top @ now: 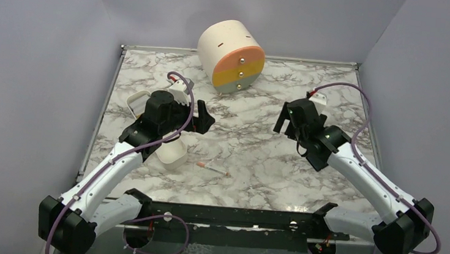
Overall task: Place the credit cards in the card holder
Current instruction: Move the card holder to the center of the board.
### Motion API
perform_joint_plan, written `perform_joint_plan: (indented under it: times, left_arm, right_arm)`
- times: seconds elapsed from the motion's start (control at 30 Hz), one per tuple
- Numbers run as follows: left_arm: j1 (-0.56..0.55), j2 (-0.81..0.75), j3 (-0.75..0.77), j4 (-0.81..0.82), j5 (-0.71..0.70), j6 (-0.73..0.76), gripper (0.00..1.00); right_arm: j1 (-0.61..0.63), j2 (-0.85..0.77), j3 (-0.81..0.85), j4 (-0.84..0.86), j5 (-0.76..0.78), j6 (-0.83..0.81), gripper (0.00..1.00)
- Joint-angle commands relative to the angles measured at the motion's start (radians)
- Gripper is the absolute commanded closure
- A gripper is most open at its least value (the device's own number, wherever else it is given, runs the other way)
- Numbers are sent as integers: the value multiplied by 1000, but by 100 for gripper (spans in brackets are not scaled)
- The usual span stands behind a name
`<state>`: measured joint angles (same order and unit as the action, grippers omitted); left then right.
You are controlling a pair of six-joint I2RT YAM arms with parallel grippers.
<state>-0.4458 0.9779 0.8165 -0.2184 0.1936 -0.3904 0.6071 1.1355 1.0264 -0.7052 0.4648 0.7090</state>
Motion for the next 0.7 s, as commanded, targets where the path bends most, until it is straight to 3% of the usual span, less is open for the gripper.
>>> perform_joint_plan:
  times: [0.0,0.27,0.5,0.67]
  left_arm:
    - [6,-11,-8,-8,20,27,1]
    - [-16,-51,-46,-12,-29,81,1]
    - [-38,-80,-45,-22,-66,97,1]
    - [-48,-96,-56,-28,-74,102,1]
  right_arm:
    - [-8,68,20,-165,258,76,9]
    - [-110,215,-30,-152,292,92,12]
    - [-350,283,-73,-8,93,24,16]
    - [-453,289,-114,76,-20,-3,17]
